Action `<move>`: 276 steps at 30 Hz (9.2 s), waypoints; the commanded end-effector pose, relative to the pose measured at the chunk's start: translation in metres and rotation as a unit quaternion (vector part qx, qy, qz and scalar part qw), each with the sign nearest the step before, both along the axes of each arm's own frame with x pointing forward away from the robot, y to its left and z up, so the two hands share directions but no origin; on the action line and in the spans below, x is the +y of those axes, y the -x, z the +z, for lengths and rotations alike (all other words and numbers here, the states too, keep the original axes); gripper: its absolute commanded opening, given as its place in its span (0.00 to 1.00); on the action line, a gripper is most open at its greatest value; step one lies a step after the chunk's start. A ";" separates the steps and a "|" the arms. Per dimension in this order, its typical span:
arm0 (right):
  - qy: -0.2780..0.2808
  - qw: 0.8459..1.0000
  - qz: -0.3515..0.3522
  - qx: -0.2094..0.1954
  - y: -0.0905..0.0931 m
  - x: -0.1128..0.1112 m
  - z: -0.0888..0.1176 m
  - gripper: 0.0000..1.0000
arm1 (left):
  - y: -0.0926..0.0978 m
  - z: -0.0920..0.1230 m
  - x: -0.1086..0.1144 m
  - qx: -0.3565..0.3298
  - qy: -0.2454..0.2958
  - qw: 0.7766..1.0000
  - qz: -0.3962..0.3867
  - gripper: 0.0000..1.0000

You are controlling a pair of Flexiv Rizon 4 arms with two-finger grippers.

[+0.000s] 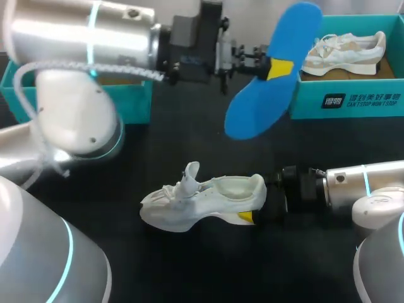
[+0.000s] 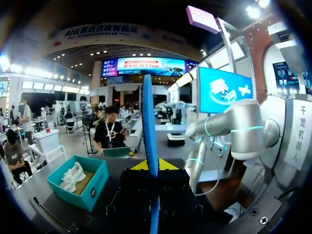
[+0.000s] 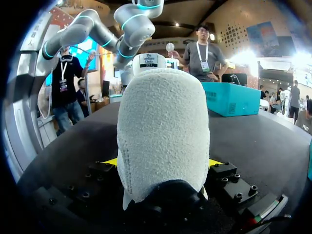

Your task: Take the shoe out of the shoebox, open the shoe tongue, remove and reinsert the insole, then place the shoe into the shoebox

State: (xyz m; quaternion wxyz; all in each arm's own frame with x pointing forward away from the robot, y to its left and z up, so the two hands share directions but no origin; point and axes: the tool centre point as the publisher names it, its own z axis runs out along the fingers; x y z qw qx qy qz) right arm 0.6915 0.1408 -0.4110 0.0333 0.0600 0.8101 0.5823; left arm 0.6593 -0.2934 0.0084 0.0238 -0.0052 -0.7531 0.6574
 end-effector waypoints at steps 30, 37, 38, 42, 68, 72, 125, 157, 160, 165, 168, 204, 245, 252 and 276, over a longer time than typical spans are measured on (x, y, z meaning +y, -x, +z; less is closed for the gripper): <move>0.002 1.000 0.000 0.001 0.001 0.000 0.001 0.00 | 0.048 0.009 0.089 0.106 0.082 0.991 -0.013 0.00; 0.002 1.000 0.000 0.001 0.001 0.000 0.001 0.00 | 0.055 0.013 0.098 0.126 0.095 0.987 -0.016 0.00; 0.002 1.000 0.000 0.001 0.001 0.000 0.001 0.00 | 0.055 0.013 0.098 0.126 0.095 0.987 -0.016 0.00; 0.002 1.000 0.000 0.001 0.001 0.000 0.001 0.00 | 0.055 0.013 0.098 0.126 0.095 0.987 -0.016 0.00; 0.002 1.000 0.000 0.001 0.001 0.000 0.001 0.00 | 0.054 0.035 0.103 0.157 0.055 0.985 -0.054 0.00; 0.002 1.000 0.000 0.001 0.001 0.000 0.001 0.00 | 0.054 0.035 0.103 0.157 0.055 0.985 -0.054 0.00; 0.543 0.836 -0.022 0.071 0.007 -0.041 0.066 1.00 | 0.054 0.035 0.103 0.157 0.055 0.985 -0.054 0.00; 0.649 0.754 -0.023 0.097 0.010 -0.023 0.077 1.00 | 0.054 0.035 0.103 0.157 0.055 0.985 -0.054 0.00; 0.646 0.757 -0.025 0.096 0.010 -0.023 0.077 1.00 | 0.054 0.035 0.103 0.157 0.055 0.985 -0.054 0.00; 0.644 0.759 -0.025 0.095 0.011 -0.020 0.079 1.00 | 0.054 0.035 0.103 0.157 0.055 0.985 -0.054 0.00; 0.642 0.761 -0.024 0.091 0.010 -0.017 0.083 1.00 | 0.054 0.035 0.103 0.157 0.055 0.985 -0.054 0.00; 0.609 0.792 0.028 0.029 -0.037 0.032 0.043 1.00 | 0.054 0.035 0.103 0.157 0.055 0.985 -0.054 0.00; 0.590 0.798 -0.034 0.117 -0.016 0.033 0.065 0.00 | 0.054 0.035 0.103 0.157 0.055 0.985 -0.054 0.00; 0.564 0.801 -0.098 0.175 -0.015 0.031 0.074 0.00 | 0.054 0.035 0.103 0.157 0.055 0.985 -0.054 0.00; 0.483 0.811 -0.205 0.257 -0.007 0.037 0.080 0.00 | 0.066 0.051 0.127 0.173 0.043 0.984 -0.018 0.00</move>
